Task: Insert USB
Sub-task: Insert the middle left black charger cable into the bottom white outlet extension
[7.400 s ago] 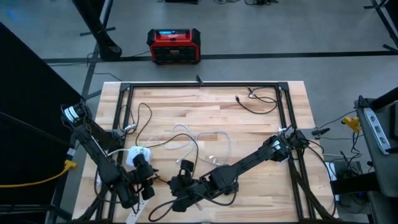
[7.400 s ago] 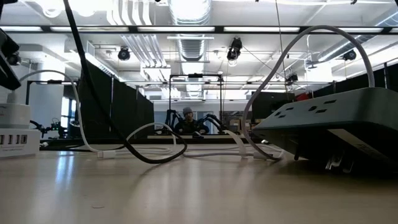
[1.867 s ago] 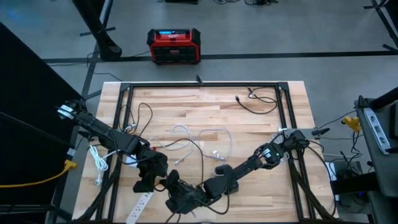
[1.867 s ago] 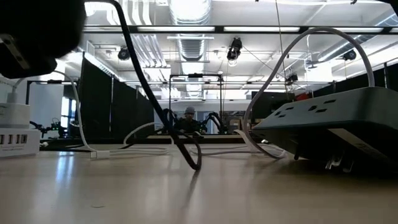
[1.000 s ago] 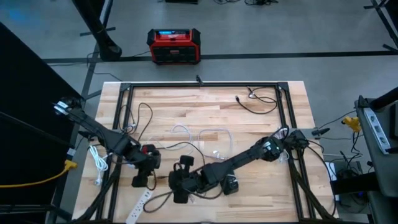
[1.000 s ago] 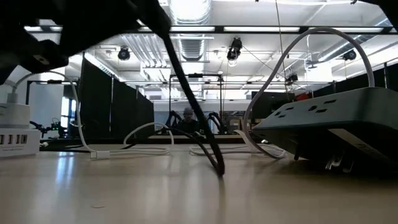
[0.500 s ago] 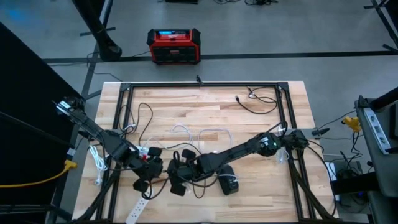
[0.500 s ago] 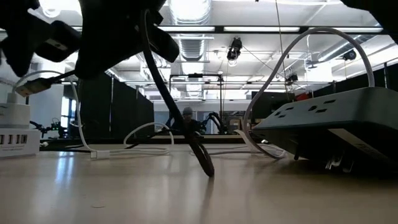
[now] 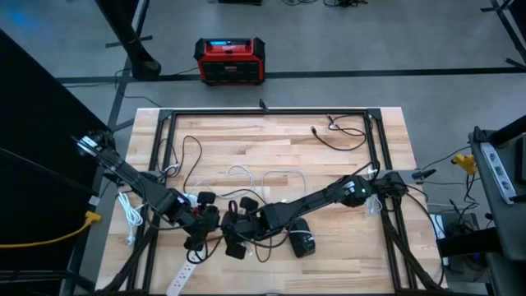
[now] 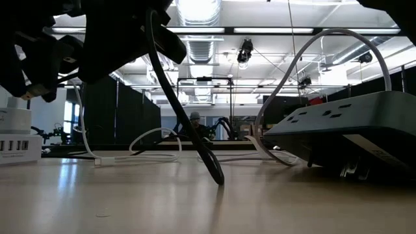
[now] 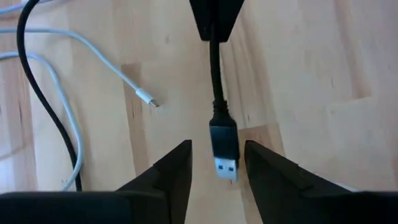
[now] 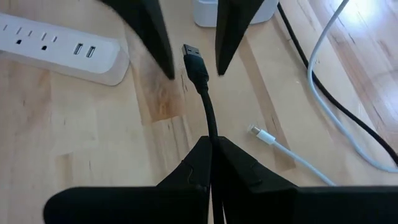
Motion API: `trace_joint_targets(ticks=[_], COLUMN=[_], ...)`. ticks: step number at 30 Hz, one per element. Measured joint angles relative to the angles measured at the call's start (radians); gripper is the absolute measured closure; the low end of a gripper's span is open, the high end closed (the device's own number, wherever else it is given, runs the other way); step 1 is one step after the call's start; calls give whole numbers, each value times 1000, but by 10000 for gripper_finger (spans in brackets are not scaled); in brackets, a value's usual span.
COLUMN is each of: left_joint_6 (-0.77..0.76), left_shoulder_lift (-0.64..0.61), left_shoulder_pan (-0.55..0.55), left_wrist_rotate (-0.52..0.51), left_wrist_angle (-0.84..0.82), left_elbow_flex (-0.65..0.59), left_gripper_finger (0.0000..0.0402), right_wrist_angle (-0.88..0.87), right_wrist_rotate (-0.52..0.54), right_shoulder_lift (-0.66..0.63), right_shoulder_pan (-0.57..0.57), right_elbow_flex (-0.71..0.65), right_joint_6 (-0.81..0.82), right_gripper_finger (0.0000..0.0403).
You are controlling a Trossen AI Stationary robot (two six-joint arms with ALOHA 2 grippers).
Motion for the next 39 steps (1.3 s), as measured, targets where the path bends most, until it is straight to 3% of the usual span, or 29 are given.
trace_joint_targets(ticks=[13,21,30,39], left_joint_6=[-21,-89,-97,-87], left_shoulder_lift=[6,6,6,6], left_shoulder_pan=[0,3,6,7], left_wrist_rotate=[-27,-28,-28,-17], left_wrist_angle=[87,81,61,9], left_elbow_flex=[0,0,0,34], left_gripper_finger=[260,307,387,392], right_wrist_angle=[0,0,0,3], right_wrist_rotate=[3,3,3,3], right_shoulder_lift=[0,0,0,0], right_shoulder_pan=[4,4,5,7], right_elbow_flex=[0,0,0,0], right_joint_6=[-5,-3,-2,-36], right_gripper_finger=[402,402,402,402])
